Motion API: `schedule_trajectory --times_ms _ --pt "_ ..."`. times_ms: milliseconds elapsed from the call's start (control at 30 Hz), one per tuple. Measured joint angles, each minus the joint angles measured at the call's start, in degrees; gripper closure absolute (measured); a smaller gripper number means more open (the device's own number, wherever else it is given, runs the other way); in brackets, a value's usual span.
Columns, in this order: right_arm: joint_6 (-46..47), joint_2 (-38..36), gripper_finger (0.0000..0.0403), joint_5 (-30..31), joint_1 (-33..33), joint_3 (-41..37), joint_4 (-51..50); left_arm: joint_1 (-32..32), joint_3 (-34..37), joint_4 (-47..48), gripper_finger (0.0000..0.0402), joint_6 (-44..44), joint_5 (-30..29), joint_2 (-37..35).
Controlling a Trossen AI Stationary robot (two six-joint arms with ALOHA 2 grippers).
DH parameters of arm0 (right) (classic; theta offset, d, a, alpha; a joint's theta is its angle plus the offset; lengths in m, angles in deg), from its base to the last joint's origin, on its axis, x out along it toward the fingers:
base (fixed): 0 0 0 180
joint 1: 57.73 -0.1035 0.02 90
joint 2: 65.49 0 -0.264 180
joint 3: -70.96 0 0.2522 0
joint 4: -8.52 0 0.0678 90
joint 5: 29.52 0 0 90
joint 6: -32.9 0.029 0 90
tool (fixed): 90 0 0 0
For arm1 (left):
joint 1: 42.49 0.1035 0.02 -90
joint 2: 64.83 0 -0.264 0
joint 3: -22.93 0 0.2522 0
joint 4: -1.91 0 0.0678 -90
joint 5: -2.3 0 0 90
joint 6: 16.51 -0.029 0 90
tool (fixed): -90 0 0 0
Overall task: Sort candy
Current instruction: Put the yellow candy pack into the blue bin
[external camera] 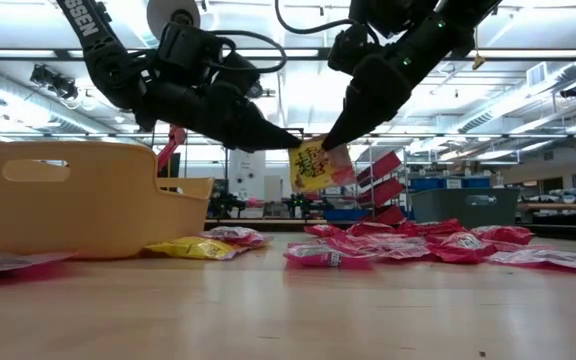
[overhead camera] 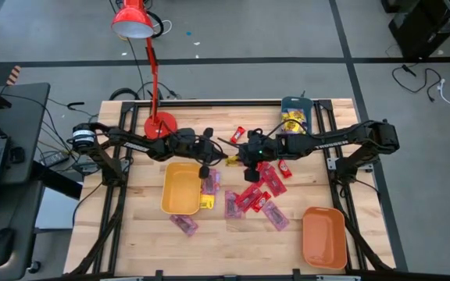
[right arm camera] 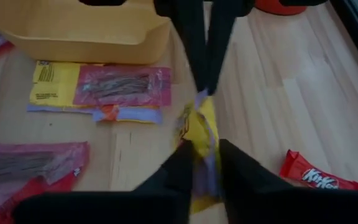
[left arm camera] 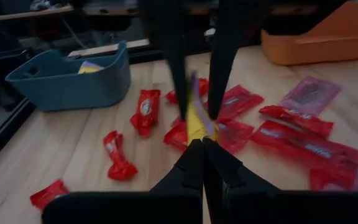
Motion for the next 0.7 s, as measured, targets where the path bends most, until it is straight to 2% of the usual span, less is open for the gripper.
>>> schedule_trajectory --times_ms 67,133,333,500,700 --pt "-0.09 0.00 0.0381 -0.03 0.00 0.00 -0.34 0.02 0.00 0.50 0.0398 0.00 -1.61 0.00" --pt "-0.48 0.00 0.0396 0.00 0.00 0.00 -0.70 0.04 0.00 0.54 0.0392 0.27 -3.28 0.00" --pt "-0.34 0.00 0.0401 0.97 -0.04 0.00 -0.83 0.09 0.00 0.62 0.0358 0.61 -4.34 0.00" --pt "-0.20 0.00 0.0402 2.23 -0.03 0.00 -0.92 0.09 0.00 1.68 0.0309 0.62 -4.50 0.00" --pt "1.72 -1.08 0.0403 8.89 0.62 0.02 -6.40 0.11 0.00 3.11 0.0253 0.71 -6.86 0.00"
